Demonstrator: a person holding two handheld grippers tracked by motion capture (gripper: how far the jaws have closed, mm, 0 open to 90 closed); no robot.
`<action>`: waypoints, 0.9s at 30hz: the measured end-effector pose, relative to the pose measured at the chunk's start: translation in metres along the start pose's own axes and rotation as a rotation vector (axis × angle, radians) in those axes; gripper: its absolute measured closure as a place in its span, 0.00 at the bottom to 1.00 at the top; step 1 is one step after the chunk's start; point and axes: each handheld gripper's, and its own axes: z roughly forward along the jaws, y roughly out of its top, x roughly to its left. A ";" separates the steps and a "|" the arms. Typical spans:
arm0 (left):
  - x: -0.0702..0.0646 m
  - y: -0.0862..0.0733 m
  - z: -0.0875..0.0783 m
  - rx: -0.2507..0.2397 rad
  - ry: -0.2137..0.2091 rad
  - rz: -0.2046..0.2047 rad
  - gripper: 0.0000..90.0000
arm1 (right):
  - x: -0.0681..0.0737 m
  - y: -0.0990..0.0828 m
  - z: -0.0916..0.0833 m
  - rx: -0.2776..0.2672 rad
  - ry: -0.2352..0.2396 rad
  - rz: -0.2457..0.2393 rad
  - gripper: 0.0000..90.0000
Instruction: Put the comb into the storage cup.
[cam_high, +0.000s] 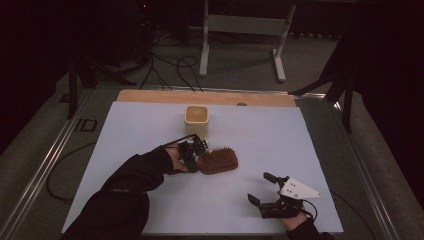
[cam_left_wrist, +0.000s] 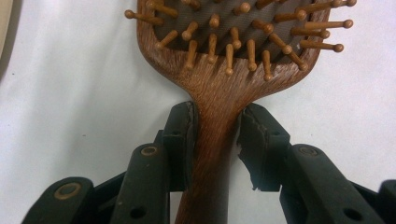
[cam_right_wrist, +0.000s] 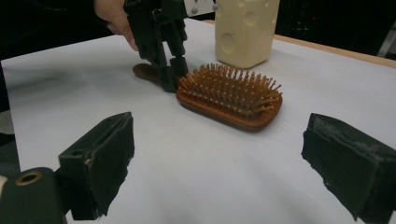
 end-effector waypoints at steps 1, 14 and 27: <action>0.000 0.001 0.000 0.006 -0.004 -0.001 0.73 | 0.000 0.000 0.000 0.000 0.001 0.000 0.10; -0.003 0.002 0.000 0.012 0.000 -0.031 0.81 | 0.000 0.000 0.001 -0.001 0.006 0.003 0.10; -0.004 -0.015 0.000 -0.117 0.008 -0.091 0.82 | 0.000 0.000 0.001 -0.002 0.003 0.005 0.10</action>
